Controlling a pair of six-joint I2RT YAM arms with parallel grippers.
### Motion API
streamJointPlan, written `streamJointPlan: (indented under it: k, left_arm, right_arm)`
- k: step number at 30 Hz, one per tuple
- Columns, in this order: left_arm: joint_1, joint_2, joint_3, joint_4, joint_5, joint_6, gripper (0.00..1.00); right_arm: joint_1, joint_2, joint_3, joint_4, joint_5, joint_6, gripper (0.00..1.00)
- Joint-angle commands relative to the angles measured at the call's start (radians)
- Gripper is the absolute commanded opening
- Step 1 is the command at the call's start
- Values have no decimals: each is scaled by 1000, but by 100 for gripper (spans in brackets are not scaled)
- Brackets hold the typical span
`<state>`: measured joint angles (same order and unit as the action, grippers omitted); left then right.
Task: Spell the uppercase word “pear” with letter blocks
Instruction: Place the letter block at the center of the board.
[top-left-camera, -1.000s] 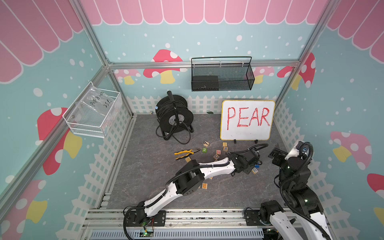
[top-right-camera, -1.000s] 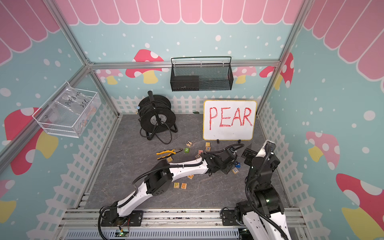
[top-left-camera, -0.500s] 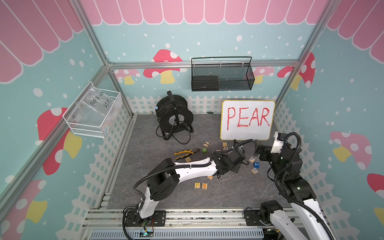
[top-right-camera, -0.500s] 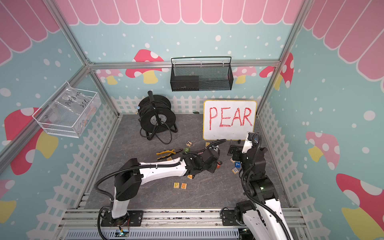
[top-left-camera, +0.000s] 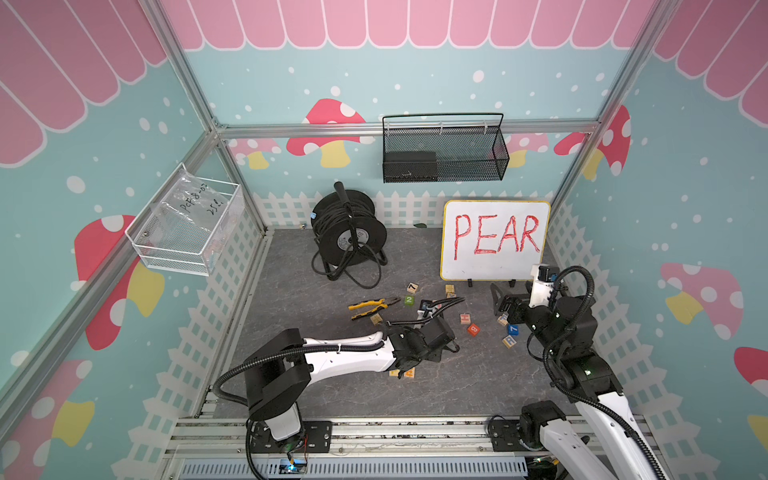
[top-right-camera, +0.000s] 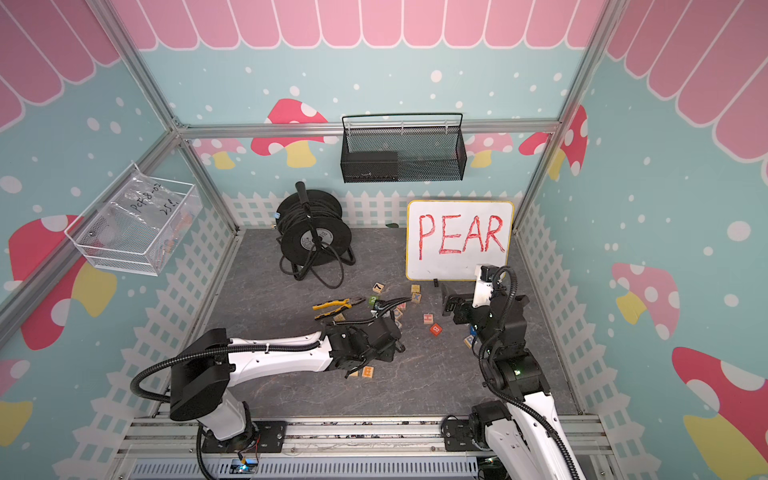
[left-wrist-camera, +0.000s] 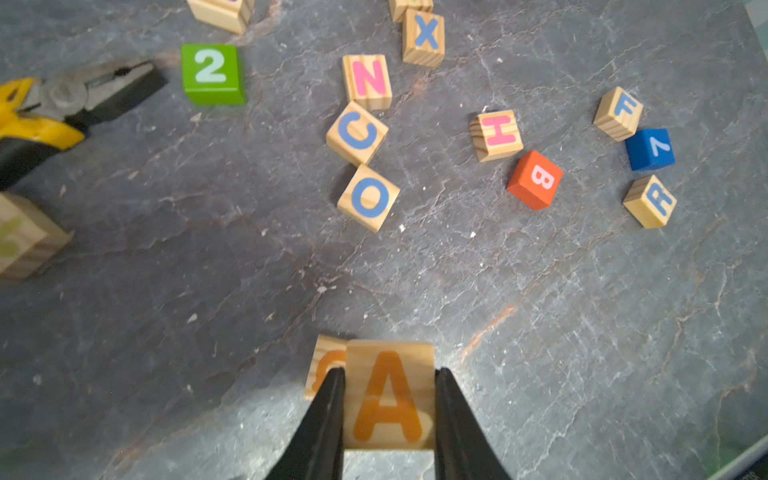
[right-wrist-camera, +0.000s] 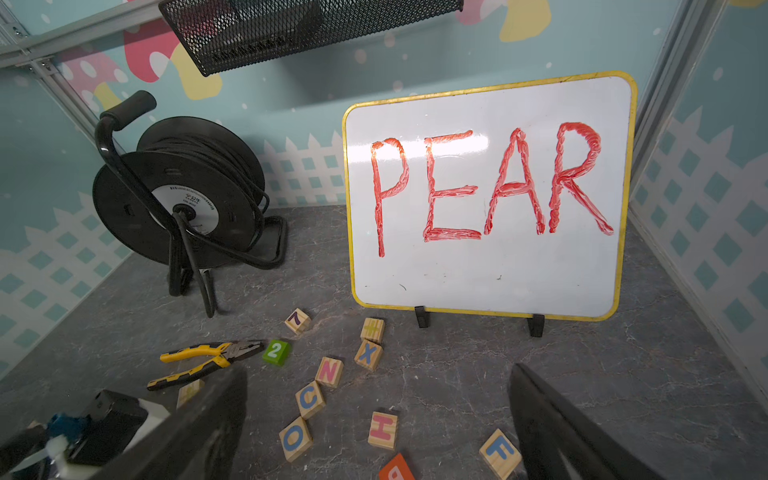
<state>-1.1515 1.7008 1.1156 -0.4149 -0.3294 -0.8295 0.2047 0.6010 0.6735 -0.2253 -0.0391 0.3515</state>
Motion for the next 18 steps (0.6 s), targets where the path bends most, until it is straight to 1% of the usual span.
streamJointPlan:
  k: [1, 8, 15, 16, 18]
  left_arm:
    - [-46, -21, -21, -53, -41, -122, 25]
    - [-85, -10, -45, -83, -28, -164, 24]
    - [-100, -1, -83, -87, 4, -187, 24]
    - [-101, 3, -83, -88, 36, -184, 24]
    - [-101, 12, -82, -88, 48, -180, 24]
  right_arm:
    - [2, -16, -16, 42, -38, -3, 99]
    - [3, -5, -25, 44, -87, -4, 99]
    - [5, -23, -24, 34, -76, -6, 99]
    - [4, -23, -25, 32, -73, -6, 99]
    - [4, -23, -24, 32, -72, -8, 99]
